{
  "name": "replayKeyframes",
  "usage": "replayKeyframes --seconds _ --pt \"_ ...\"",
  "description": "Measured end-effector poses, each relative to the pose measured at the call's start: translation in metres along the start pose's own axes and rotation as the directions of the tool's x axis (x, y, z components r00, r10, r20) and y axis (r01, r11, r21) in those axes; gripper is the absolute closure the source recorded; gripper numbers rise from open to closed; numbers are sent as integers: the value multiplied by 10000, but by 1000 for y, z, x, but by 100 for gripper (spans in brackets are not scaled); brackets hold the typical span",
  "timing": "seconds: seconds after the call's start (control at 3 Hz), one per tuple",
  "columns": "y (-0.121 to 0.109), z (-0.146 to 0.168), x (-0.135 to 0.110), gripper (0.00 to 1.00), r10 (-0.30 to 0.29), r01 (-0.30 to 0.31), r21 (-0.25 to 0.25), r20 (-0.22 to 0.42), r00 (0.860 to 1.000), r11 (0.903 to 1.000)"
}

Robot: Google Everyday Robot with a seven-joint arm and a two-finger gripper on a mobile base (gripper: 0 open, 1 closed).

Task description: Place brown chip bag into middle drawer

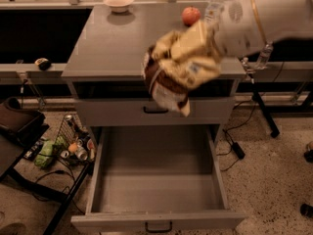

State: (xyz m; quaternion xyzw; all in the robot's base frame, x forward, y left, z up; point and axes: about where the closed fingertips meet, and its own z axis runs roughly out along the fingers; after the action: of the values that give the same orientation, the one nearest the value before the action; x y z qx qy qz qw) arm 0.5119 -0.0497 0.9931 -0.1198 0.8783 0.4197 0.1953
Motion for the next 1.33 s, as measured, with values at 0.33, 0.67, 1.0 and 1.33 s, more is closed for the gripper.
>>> replayKeyframes --seconds 0.33,0.67,1.0,1.33 --pt "-85 68 73 100 1539 -1554 74 -1897 9697 9878" --pt "-160 126 128 100 2707 -2691 528 -3393 9009 9617" --pt "-215 169 159 100 3425 -3444 725 -4129 8439 9360" --pt "-251 195 174 100 3905 -3966 802 -4321 8129 9145"
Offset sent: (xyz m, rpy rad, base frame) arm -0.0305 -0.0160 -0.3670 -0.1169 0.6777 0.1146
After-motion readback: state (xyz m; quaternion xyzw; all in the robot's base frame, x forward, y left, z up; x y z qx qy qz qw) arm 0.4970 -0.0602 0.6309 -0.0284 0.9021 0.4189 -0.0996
